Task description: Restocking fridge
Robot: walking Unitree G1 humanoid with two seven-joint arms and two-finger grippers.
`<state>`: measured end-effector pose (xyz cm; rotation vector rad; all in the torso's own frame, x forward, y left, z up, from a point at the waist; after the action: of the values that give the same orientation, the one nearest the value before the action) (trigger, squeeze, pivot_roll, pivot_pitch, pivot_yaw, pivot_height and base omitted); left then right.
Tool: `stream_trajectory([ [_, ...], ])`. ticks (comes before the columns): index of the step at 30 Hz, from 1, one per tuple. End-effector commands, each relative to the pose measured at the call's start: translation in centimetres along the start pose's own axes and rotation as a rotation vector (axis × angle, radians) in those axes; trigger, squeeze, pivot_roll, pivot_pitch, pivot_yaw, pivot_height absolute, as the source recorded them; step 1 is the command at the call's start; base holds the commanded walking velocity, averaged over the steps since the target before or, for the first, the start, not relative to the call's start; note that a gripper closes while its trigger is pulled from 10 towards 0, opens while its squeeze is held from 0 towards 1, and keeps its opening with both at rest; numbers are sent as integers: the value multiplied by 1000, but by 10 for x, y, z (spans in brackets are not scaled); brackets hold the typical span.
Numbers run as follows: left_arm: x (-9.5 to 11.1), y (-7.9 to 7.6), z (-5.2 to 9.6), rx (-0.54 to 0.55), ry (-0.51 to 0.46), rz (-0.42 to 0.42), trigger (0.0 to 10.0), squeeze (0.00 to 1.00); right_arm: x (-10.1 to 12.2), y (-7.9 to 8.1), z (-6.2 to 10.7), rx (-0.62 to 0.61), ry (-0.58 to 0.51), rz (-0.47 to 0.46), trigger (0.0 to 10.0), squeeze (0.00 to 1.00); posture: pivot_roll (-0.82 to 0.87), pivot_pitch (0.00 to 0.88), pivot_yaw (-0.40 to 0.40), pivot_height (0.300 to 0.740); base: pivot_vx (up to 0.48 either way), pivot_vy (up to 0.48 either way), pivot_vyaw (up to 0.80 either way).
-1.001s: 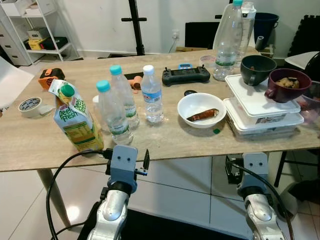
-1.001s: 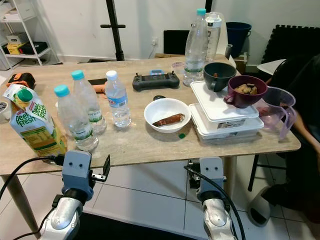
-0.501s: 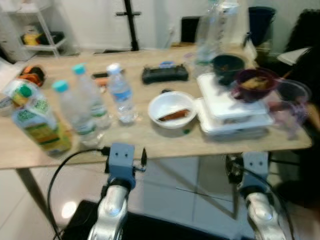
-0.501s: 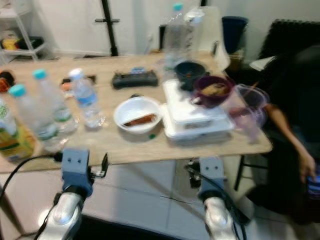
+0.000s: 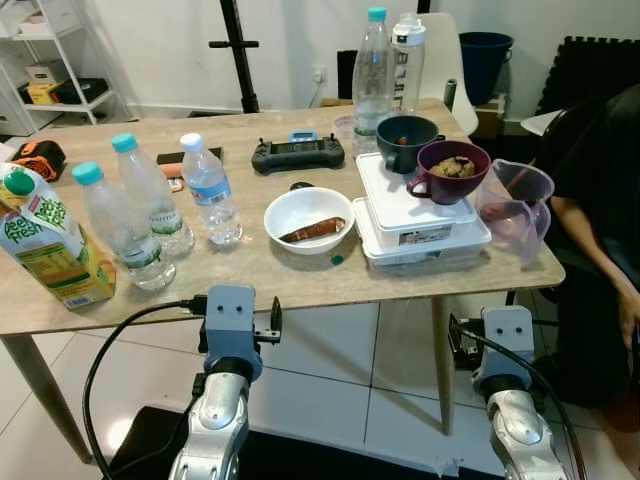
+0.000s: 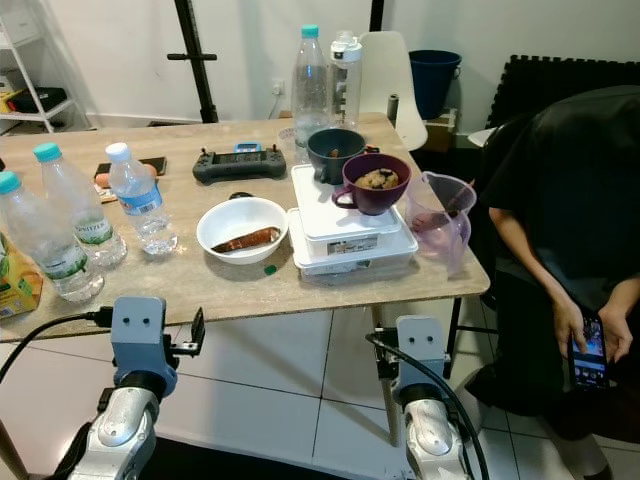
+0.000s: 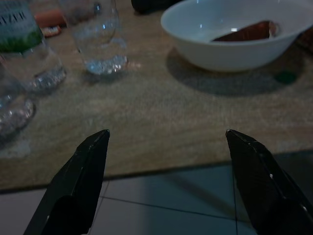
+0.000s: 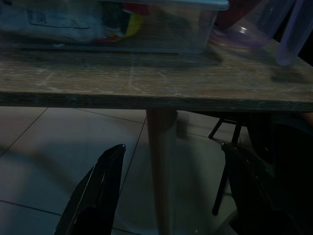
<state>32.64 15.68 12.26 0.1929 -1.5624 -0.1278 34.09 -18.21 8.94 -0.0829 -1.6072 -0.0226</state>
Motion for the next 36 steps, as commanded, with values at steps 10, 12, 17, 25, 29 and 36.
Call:
stream_trajectory([
  [10, -12, 7, 0, 20, 52, -4, 10000, 0, -3, 4, 3, 12, 10, -4, 10000, 0, -96, 188, 55, 707, 0, 0, 0],
  [12, -12, 7, 0, 24, 51, -2, 10000, 0, -3, 4, 3, 13, 11, -4, 10000, 0, -96, 188, 53, 707, 0, 0, 0],
  [17, -2, 20, 1, 51, 14, -32, 10000, 0, 5, 8, 3, 35, -15, 13, 10000, 0, -86, 198, 41, 707, 0, 0, 0],
  [25, 33, 62, 34, 106, -92, -186, 10000, 0, 47, 18, -1, 106, -131, 23, 10000, 0, -43, 228, -4, 707, 0, 0, 0],
  [29, 53, 74, 44, 149, -144, -213, 10000, 0, 66, 22, -8, 139, -176, 8, 10000, 0, -19, 231, -19, 707, 0, 0, 0],
  [36, 83, 89, 35, 246, -208, -168, 10000, 0, 94, 33, -19, 171, -249, -13, 10000, 0, -17, 226, -25, 707, 0, 0, 0],
])
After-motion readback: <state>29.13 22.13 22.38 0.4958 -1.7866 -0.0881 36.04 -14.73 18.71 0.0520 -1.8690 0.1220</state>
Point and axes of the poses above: a point about 5 cm out from each wrist's last joint towards the gripper, its own z axis pointing back from the gripper into the wrist, its own x axis along the axis of the wrist's last joint, y = z × x, the point moved 5 cm from there along -z, pointing out of the wrist towards the gripper, and after that the axes turned 7 degrees about -z, right-handed, at the moved point
